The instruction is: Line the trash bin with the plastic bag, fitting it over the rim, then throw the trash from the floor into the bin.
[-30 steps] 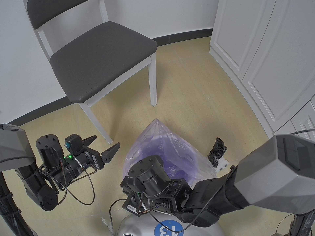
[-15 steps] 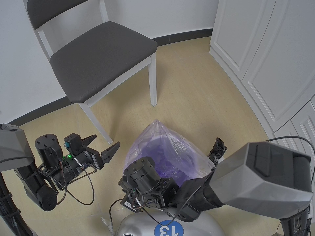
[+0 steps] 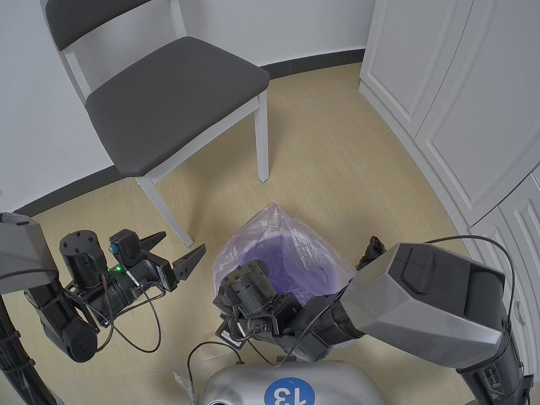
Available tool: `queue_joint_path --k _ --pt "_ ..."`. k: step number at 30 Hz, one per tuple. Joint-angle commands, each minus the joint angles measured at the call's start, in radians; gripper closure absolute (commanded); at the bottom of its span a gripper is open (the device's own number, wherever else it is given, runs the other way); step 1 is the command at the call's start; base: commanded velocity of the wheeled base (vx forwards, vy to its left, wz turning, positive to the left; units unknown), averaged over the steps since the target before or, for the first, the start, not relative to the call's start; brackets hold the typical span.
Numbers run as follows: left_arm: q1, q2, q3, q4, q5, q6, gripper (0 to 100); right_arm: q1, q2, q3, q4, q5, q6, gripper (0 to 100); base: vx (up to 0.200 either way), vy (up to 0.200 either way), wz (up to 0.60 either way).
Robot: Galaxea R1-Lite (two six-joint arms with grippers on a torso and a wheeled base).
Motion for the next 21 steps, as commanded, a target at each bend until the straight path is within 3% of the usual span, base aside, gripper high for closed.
queue_joint_path --k 1,13,18,21 --pt "-0.001 0.005 0.001 -0.018 0.002 -0.002 0 -0.003 0.002 0.002 -0.002 0.001 0.003 0 0.0 0.0 0.0" --pt "-0.015 0.028 0.002 -0.018 0.003 -0.003 0 0.06 -0.272 0.183 -0.019 -0.013 0.015 0 0.0 0.0 0.0" --pt "-0.018 0.05 0.008 -0.018 0.008 -0.003 0 0.026 -0.407 0.296 -0.028 -0.076 0.015 0 0.0 0.0 0.0" --pt "-0.055 0.082 0.022 -0.018 0.031 0.0 0 -0.049 -0.487 0.378 -0.028 -0.11 0.008 0 0.0 0.0 0.0"
